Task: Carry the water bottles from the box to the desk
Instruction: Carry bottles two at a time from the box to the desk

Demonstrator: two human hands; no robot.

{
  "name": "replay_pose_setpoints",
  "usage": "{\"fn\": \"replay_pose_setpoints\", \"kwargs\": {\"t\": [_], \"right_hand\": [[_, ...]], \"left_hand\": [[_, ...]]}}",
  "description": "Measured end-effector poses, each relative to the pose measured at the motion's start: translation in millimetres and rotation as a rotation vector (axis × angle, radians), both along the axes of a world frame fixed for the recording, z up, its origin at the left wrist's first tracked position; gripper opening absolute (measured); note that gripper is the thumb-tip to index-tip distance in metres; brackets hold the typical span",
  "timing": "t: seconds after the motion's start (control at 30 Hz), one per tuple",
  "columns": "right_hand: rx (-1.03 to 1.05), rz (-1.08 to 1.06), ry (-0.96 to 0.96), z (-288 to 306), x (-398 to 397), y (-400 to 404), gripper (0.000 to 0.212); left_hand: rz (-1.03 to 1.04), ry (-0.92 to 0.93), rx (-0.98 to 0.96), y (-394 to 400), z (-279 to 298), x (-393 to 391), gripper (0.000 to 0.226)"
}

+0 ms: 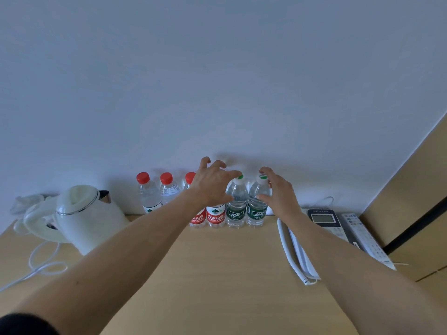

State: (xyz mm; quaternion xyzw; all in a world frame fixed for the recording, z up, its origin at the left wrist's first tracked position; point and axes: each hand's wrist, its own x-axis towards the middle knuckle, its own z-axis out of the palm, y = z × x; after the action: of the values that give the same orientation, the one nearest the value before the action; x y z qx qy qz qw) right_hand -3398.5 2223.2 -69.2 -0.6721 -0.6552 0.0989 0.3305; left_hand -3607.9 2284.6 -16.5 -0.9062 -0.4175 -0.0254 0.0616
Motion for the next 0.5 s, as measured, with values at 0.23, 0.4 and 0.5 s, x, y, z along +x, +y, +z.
{"fn": "replay_pose_setpoints", "kwargs": {"t": [0.23, 0.4, 0.5], "right_hand": [[-0.111, 0.04, -0.115, 5, 9, 1, 0.079], [-0.171, 0.017, -0.277, 8, 15, -13, 0.094], [-0.156, -0.008, -0.323, 11, 16, -21, 0.088]], "left_hand": [[0.015, 0.013, -0.033, -3, 2, -1, 0.071], [0.016, 0.035, -0.052, -7, 4, -3, 0.074], [0.013, 0.029, -0.046, -9, 4, -4, 0.074]]}}
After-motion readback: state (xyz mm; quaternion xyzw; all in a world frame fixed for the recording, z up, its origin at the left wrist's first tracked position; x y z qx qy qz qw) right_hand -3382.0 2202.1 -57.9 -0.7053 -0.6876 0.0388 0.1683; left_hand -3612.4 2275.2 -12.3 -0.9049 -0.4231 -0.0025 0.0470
